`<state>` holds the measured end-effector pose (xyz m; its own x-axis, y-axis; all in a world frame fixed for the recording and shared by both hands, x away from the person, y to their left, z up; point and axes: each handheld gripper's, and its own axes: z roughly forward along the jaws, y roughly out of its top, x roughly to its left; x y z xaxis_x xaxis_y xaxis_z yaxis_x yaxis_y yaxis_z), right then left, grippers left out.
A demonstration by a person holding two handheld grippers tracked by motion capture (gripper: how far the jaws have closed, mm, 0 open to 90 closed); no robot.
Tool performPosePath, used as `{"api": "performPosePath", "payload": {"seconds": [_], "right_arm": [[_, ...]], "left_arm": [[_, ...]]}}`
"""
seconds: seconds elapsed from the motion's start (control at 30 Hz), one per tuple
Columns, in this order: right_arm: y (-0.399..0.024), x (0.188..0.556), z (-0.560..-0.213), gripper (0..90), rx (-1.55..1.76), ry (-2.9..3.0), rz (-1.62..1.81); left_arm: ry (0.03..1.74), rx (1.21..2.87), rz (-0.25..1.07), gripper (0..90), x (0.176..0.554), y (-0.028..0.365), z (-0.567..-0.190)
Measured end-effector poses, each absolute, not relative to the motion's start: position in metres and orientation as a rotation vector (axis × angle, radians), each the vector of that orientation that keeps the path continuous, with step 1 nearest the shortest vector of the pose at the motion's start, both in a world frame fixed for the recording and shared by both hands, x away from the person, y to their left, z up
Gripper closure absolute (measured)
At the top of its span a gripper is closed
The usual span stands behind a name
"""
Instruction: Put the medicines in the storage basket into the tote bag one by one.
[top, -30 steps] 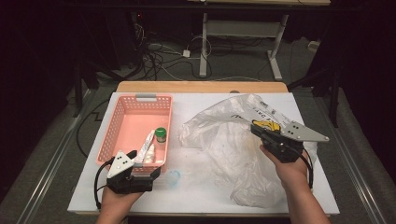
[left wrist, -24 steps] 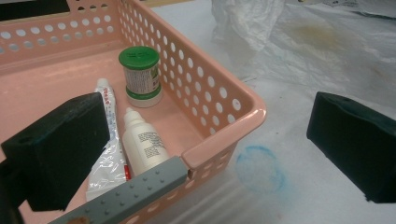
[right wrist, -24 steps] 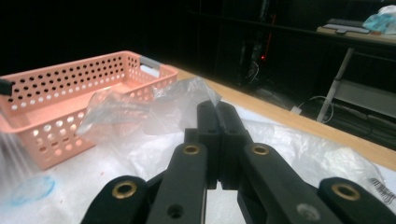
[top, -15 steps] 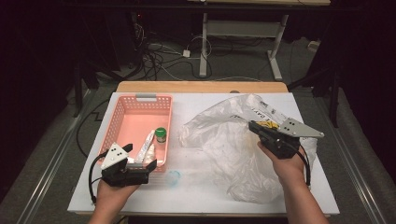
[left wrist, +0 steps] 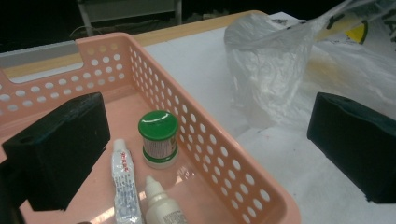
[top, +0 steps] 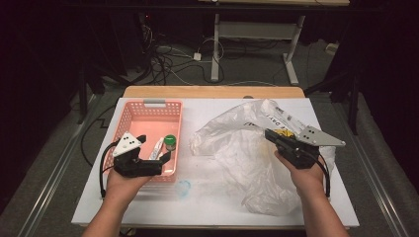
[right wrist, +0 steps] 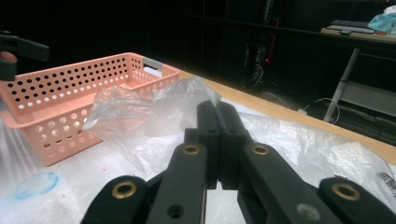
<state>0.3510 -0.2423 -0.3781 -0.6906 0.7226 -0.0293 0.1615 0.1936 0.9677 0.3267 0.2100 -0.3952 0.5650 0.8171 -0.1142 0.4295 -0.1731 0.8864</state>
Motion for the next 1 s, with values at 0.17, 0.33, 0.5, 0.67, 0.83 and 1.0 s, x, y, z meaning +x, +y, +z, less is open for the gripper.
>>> {"api": "performPosePath", "payload": {"seconds": [0.17,0.33,0.5,0.67,0.83,1.0], "right_arm": [[-0.241,0.351,-0.380,90.0,0.822,1.997,1.526],[-0.241,0.351,-0.380,90.0,0.813,2.002,1.523],[-0.241,0.350,-0.380,90.0,0.812,2.003,1.527],[-0.241,0.350,-0.380,90.0,0.813,2.003,1.527],[-0.241,0.350,-0.379,90.0,0.817,2.003,1.529],[-0.243,0.349,-0.379,90.0,0.817,1.998,1.532]], "left_arm": [[1.088,1.823,0.494,0.0,0.343,0.213,-0.393],[1.143,1.828,0.508,0.0,0.359,0.219,-0.395],[1.197,1.866,0.508,0.2,0.374,0.223,-0.399],[1.255,1.908,0.472,1.4,0.391,0.228,-0.404],[1.314,1.935,0.399,2.8,0.405,0.233,-0.408],[1.350,1.977,0.346,6.2,0.412,0.237,-0.413]]}}
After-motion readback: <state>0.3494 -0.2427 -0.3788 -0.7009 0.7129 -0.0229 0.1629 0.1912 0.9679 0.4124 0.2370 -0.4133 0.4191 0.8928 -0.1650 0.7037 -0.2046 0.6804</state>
